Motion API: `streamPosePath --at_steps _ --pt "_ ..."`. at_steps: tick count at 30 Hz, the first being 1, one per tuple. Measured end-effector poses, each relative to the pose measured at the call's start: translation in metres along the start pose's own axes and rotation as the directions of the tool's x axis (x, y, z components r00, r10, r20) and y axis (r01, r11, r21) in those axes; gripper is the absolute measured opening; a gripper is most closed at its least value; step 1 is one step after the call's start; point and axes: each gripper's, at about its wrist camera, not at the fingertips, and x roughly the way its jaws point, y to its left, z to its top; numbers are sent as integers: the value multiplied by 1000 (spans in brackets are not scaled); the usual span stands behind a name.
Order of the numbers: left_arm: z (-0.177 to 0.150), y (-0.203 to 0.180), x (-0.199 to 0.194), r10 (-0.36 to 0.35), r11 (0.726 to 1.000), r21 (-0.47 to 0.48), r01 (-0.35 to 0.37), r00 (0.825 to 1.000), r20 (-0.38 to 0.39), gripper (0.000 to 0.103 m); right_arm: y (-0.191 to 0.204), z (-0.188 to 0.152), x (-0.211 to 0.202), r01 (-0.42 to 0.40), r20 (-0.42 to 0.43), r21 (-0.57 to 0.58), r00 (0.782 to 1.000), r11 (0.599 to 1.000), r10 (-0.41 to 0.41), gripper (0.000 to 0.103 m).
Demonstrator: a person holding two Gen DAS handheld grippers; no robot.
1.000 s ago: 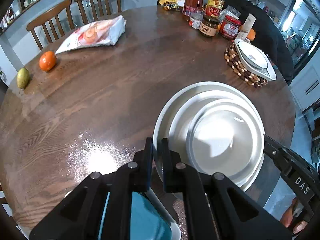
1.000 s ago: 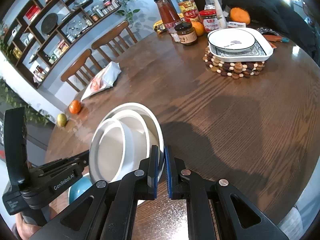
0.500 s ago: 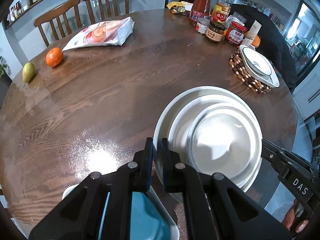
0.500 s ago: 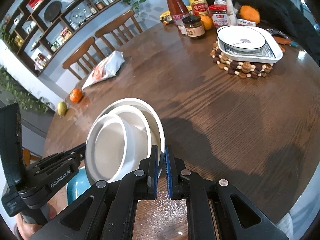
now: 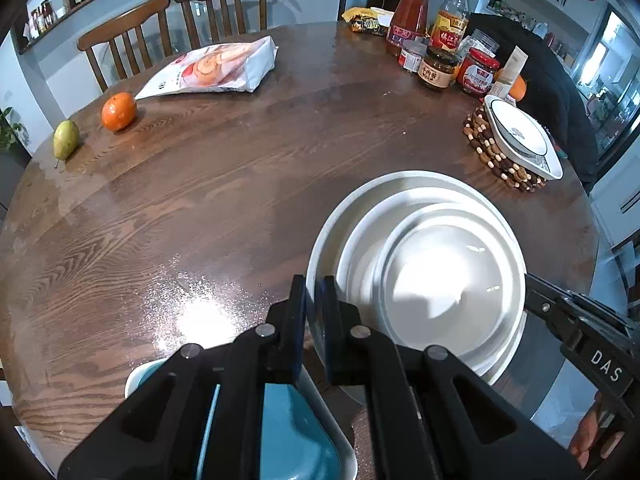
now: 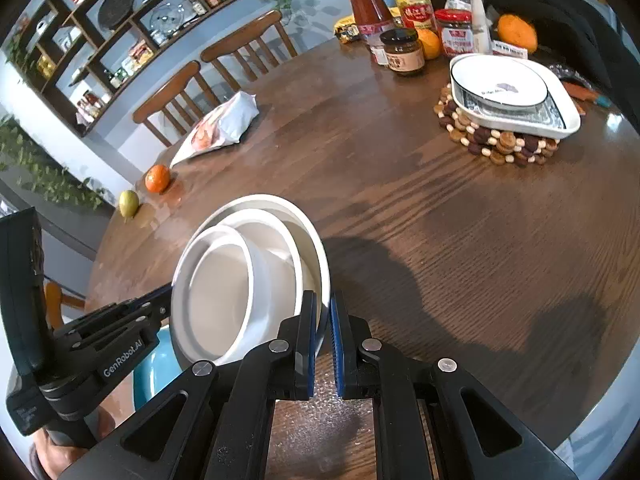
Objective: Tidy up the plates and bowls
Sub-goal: 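Carry the bowl stack with both grippers over the teal dish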
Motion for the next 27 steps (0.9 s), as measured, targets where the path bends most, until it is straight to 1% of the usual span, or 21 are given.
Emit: streamPosePath --at_steps 12,27 --pt "1 2 -19 15 1000 -25 -13 999 52 2 10 7 -14 -18 13 -50 1000 999 19 11" --pt "-3 15 -42 60 995 -81 -52 993 97 2 31 11 -23 -57 17 -111 998 992 60 11"
